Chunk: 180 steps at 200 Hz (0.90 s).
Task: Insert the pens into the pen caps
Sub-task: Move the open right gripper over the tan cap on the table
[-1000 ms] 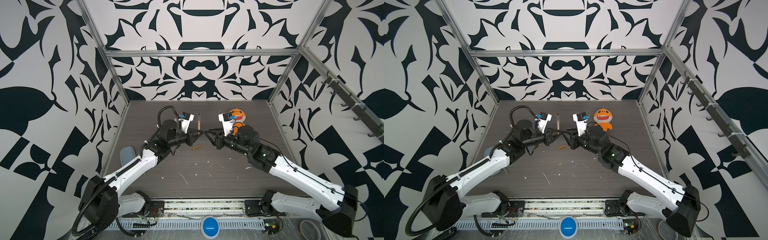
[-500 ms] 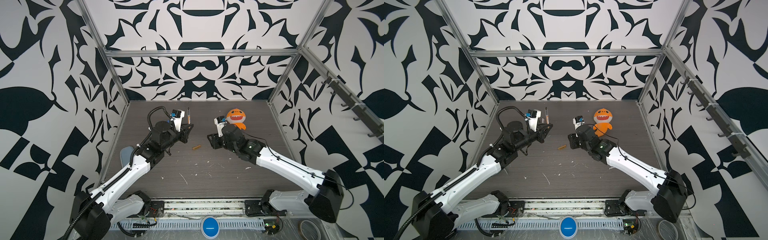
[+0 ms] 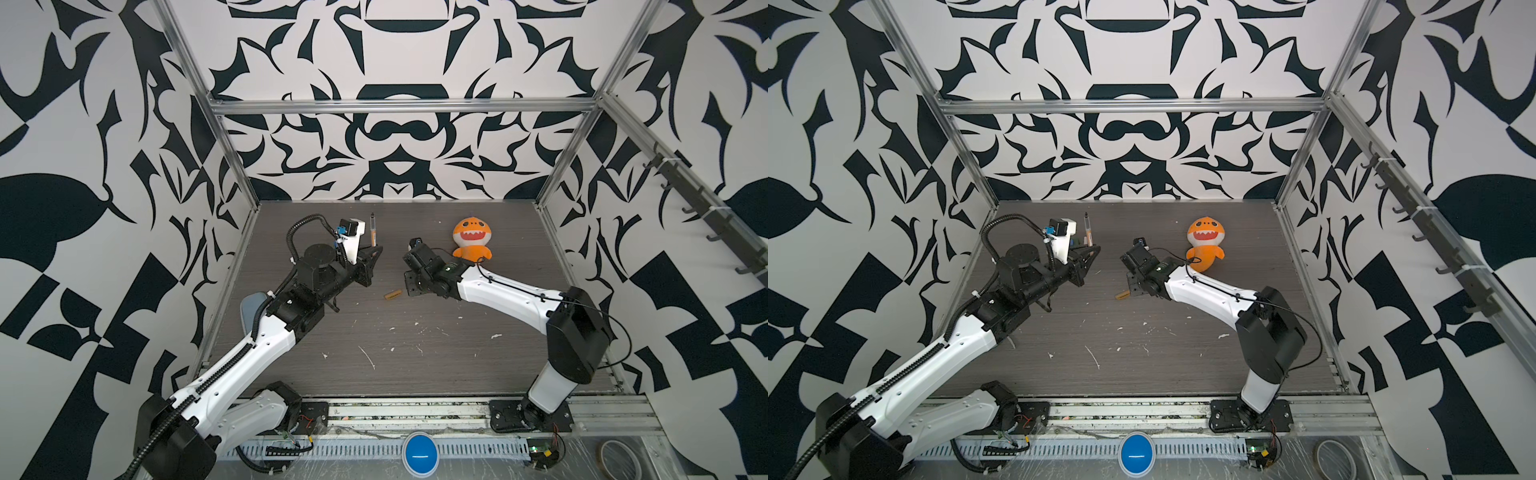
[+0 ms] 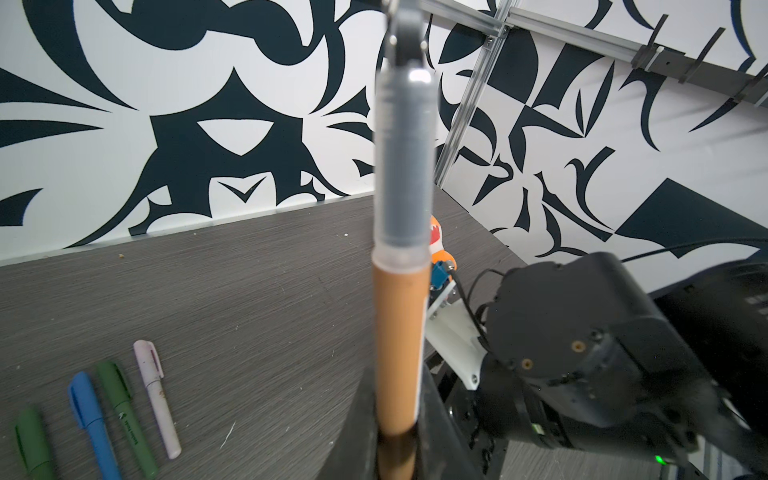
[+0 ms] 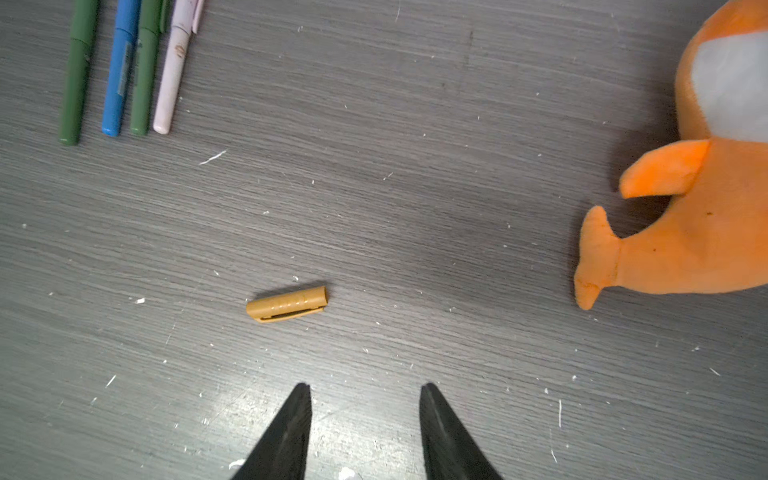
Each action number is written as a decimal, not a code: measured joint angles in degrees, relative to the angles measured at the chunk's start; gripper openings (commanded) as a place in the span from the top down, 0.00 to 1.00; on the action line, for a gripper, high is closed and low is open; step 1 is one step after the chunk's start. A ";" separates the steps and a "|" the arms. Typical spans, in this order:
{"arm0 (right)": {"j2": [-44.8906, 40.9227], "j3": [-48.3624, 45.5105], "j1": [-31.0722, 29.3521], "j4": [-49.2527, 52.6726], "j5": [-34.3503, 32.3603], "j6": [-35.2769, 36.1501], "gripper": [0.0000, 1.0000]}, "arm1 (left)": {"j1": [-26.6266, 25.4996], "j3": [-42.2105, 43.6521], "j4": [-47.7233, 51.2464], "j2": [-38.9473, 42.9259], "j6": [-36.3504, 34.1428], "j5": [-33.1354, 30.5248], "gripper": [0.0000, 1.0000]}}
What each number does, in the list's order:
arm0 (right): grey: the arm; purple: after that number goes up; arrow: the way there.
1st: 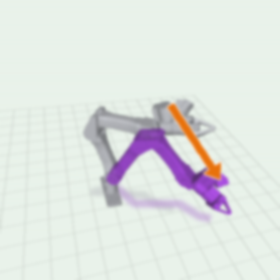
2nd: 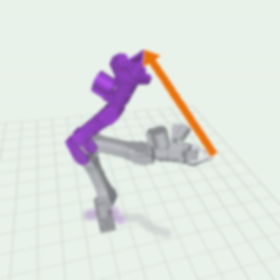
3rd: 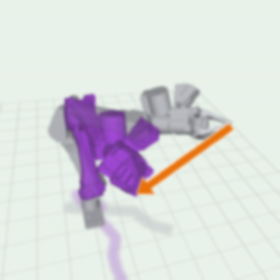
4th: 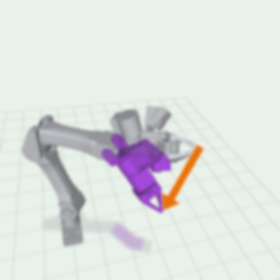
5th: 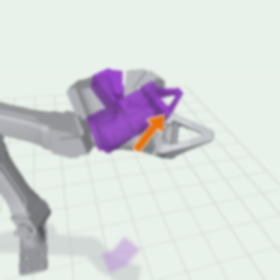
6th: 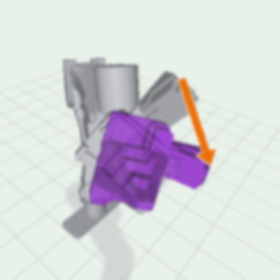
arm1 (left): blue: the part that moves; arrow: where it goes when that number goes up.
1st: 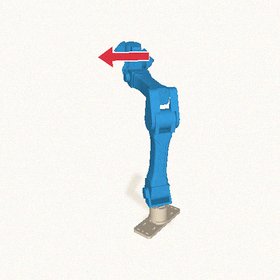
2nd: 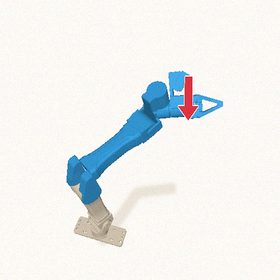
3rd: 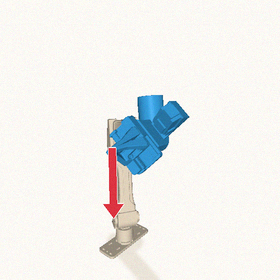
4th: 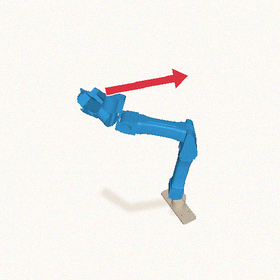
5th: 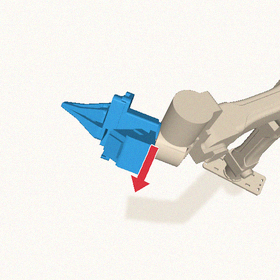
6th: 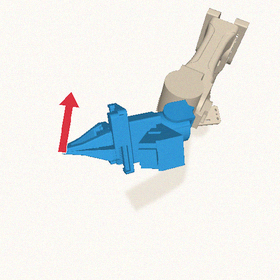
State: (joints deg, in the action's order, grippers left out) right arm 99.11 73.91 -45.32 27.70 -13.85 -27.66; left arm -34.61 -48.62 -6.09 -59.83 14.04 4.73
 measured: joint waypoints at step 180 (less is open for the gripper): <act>24.85 18.62 -2.34 5.22 -0.92 2.34 0.44 | 0.00 0.00 0.92 1.95 -0.22 -1.95 0.92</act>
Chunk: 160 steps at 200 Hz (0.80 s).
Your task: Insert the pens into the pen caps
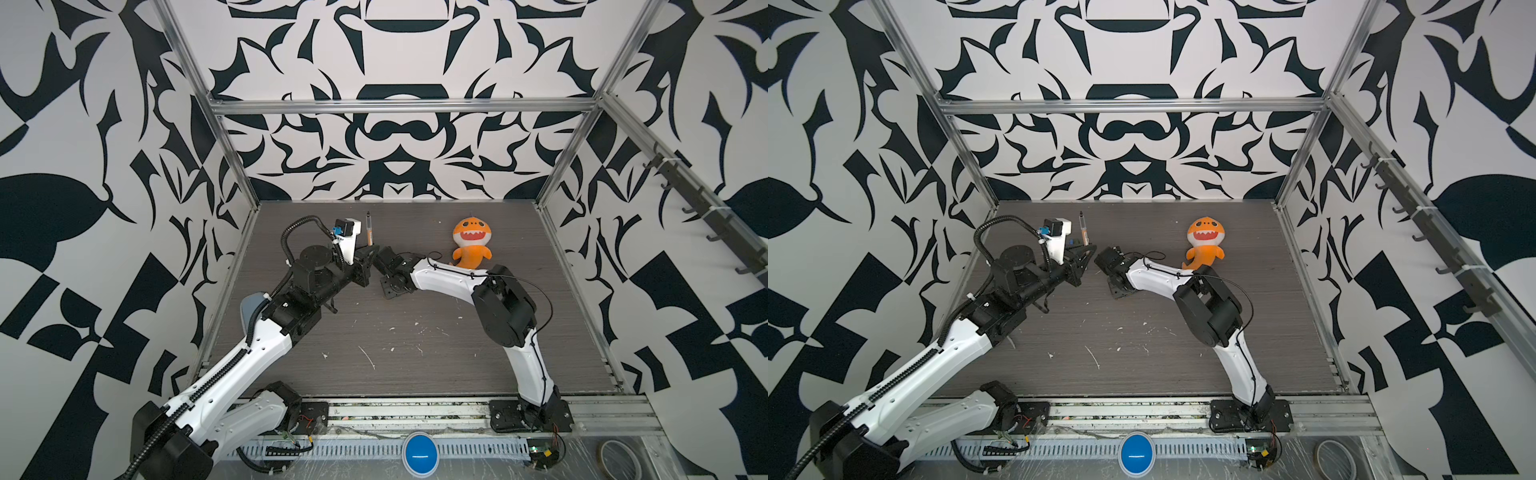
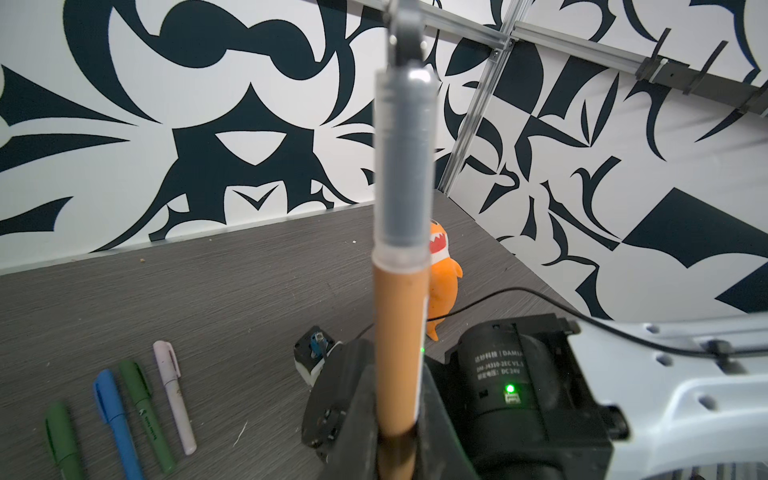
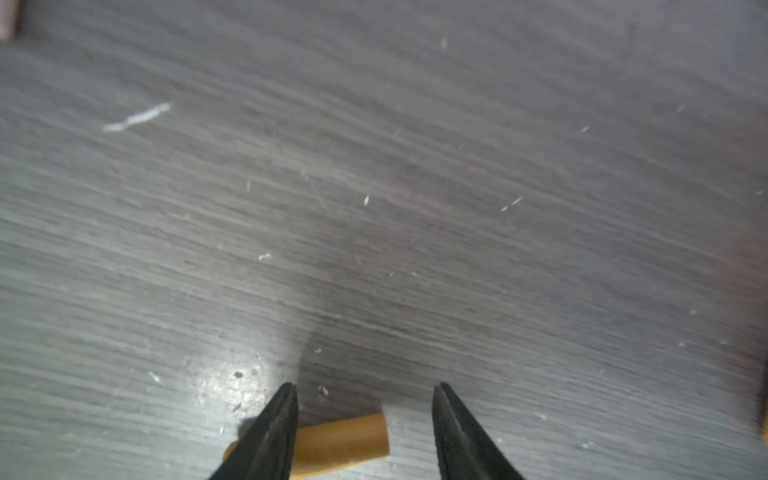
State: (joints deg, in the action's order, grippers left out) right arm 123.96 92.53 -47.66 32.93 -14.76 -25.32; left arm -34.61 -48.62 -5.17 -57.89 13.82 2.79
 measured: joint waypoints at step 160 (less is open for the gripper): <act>-11.04 -14.47 -1.01 0.37 1.84 0.94 0.43 | 0.00 0.00 0.09 -0.07 0.00 0.79 0.93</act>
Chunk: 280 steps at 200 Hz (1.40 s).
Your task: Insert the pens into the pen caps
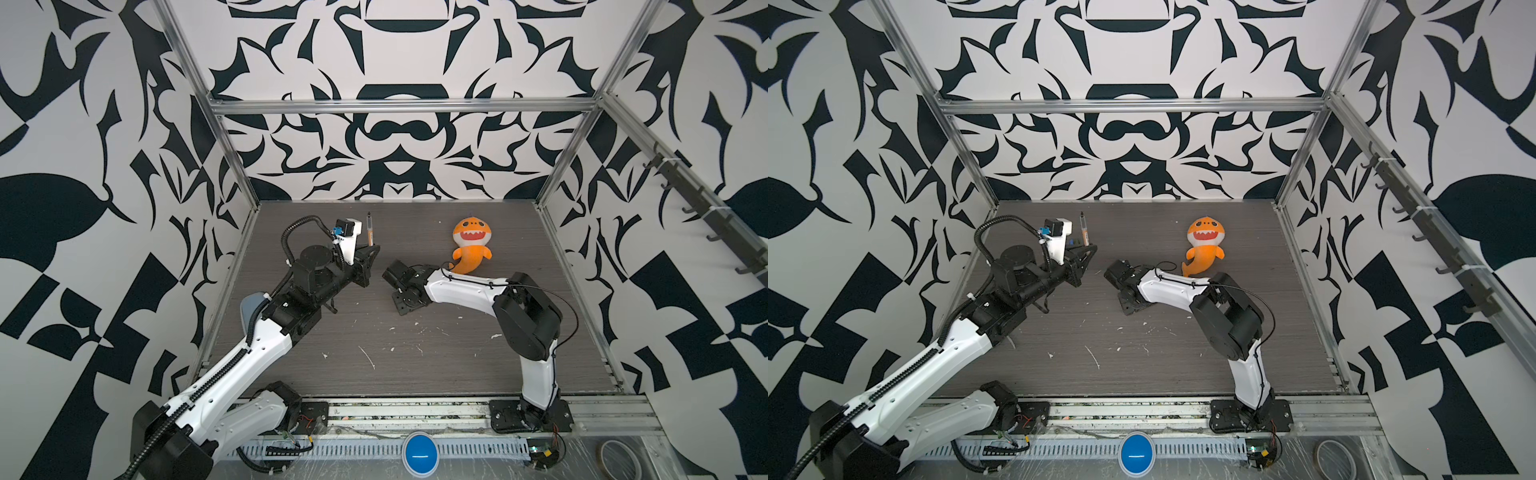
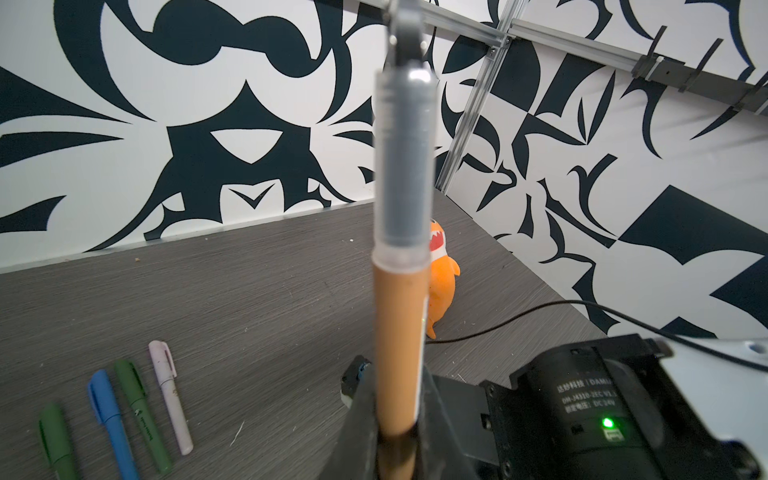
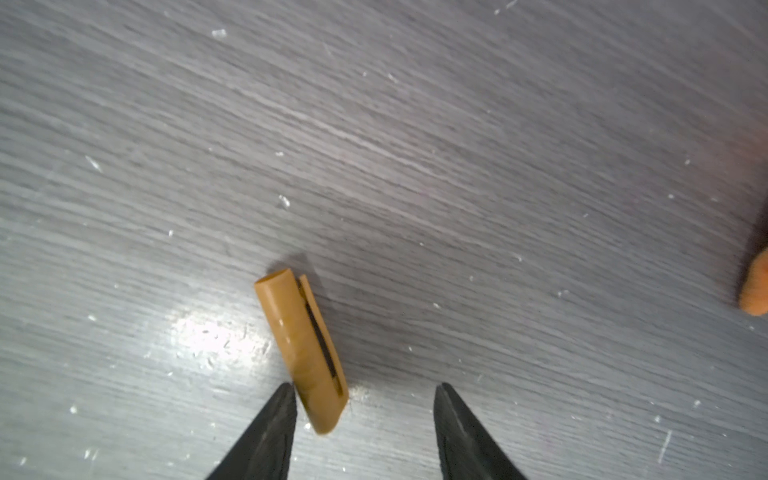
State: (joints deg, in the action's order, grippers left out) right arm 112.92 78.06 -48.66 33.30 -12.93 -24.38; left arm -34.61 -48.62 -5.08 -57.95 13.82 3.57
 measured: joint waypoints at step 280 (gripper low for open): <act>4.48 5.01 6.86 0.74 3.93 7.63 0.48 | 0.00 0.00 0.20 -0.74 -0.33 0.79 0.93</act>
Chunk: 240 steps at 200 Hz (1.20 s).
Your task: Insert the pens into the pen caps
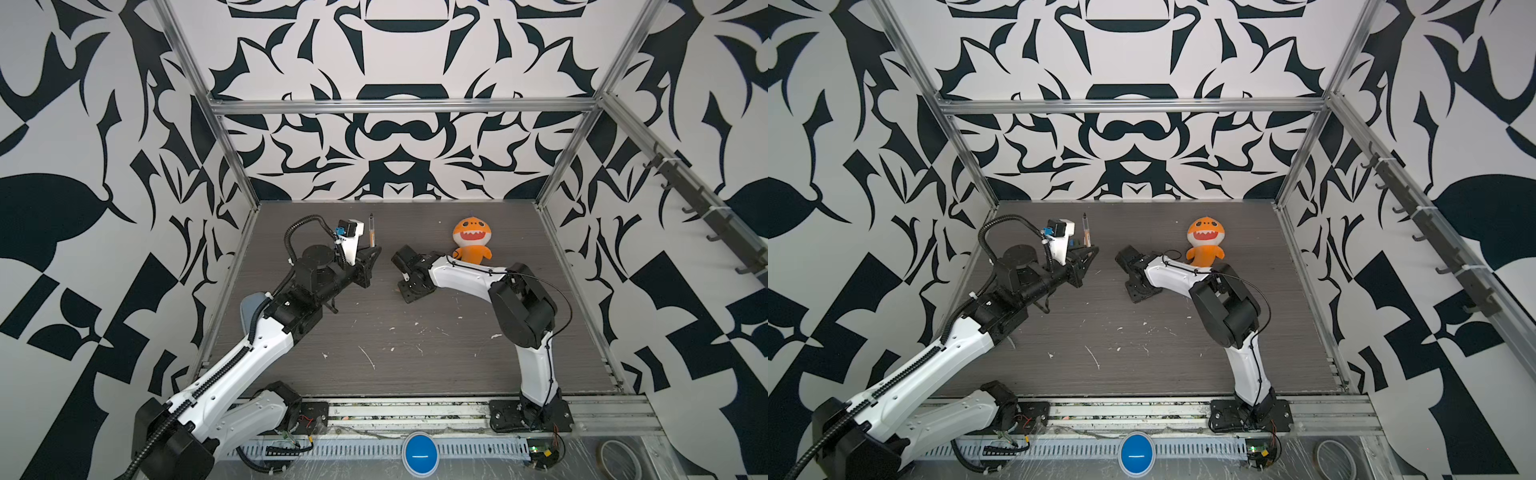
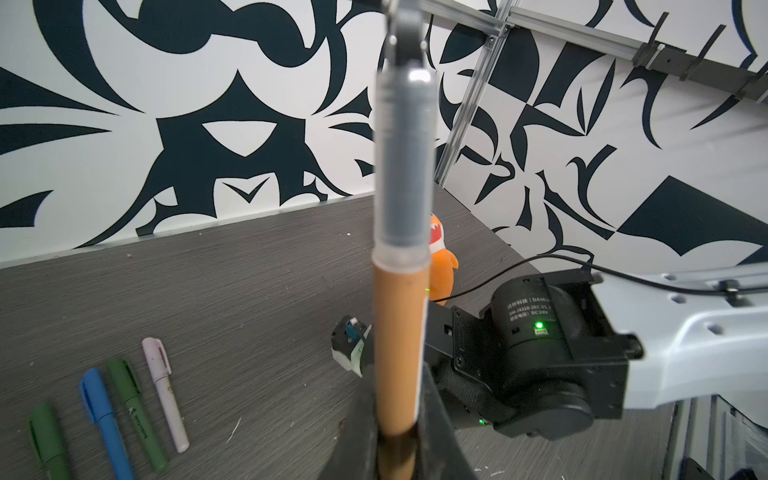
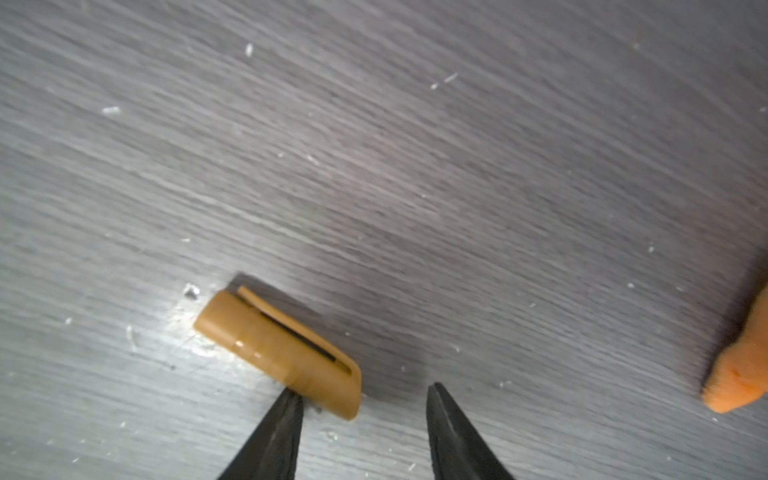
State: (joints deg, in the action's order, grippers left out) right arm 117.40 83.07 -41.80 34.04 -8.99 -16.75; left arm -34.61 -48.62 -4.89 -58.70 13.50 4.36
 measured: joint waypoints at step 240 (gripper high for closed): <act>-1.14 6.49 2.36 -2.40 6.51 -13.09 0.71 | 0.00 0.00 0.04 0.87 0.04 -0.50 0.94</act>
State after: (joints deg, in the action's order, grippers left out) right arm 116.27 89.56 -39.44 31.64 -2.48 -29.85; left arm -34.61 -48.62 -4.84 -57.82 13.54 3.86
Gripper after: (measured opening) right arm 0.278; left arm 0.142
